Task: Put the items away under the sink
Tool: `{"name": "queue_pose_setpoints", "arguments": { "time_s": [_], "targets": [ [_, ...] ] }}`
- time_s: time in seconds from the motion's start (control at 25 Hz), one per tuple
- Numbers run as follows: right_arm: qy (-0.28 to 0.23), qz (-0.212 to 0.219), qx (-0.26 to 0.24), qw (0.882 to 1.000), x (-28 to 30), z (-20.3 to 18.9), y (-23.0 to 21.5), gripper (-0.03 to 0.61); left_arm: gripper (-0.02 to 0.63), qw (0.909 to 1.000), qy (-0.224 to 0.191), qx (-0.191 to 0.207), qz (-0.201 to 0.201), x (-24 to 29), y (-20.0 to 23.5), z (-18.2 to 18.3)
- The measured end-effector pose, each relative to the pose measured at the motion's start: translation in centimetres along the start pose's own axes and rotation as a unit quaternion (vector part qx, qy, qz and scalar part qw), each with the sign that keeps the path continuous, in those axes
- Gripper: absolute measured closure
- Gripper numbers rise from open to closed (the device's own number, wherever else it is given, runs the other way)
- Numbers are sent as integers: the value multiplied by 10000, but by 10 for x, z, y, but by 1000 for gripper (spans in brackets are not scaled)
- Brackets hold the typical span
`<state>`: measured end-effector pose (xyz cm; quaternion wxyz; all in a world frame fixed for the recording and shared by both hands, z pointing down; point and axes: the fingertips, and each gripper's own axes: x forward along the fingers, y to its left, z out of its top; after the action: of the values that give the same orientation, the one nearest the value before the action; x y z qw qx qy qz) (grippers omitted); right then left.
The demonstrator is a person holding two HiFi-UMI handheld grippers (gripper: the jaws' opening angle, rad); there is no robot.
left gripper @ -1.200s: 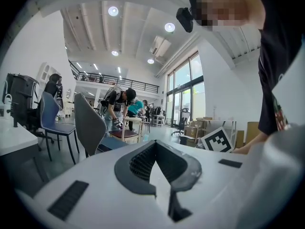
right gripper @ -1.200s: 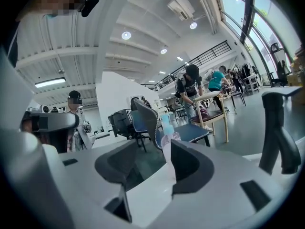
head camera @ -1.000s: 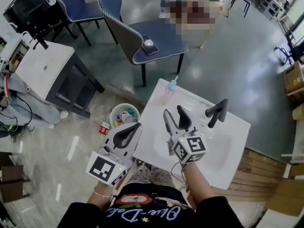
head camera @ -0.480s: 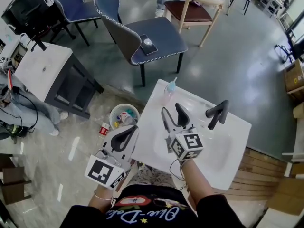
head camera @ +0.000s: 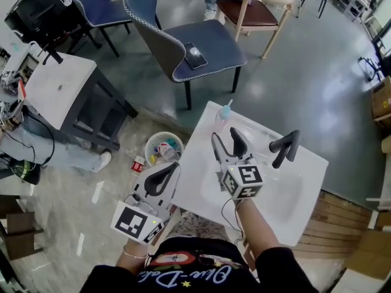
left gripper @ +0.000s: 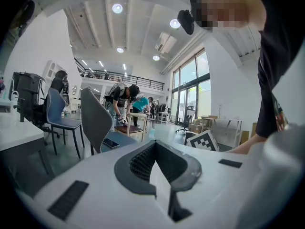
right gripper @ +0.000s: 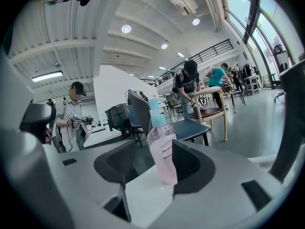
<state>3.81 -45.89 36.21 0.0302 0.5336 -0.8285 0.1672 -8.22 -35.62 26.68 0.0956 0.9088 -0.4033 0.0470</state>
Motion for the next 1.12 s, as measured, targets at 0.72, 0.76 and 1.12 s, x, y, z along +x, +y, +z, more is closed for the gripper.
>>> {"name": "queue_pose_setpoints", "arguments": {
  "time_s": [0.72, 0.76, 1.12],
  "targets": [
    [332, -186, 13, 9993, 25, -20, -8, 314, 606, 9994, 141, 0, 312, -12, 12, -8],
    [344, -176, 11, 9993, 26, -22, -8, 313, 606, 9993, 146, 0, 331, -13, 13, -9],
    [353, -193, 32, 9992, 34, -22, -8, 307, 606, 9989, 176, 29, 441, -17, 19, -8]
  ]
}}
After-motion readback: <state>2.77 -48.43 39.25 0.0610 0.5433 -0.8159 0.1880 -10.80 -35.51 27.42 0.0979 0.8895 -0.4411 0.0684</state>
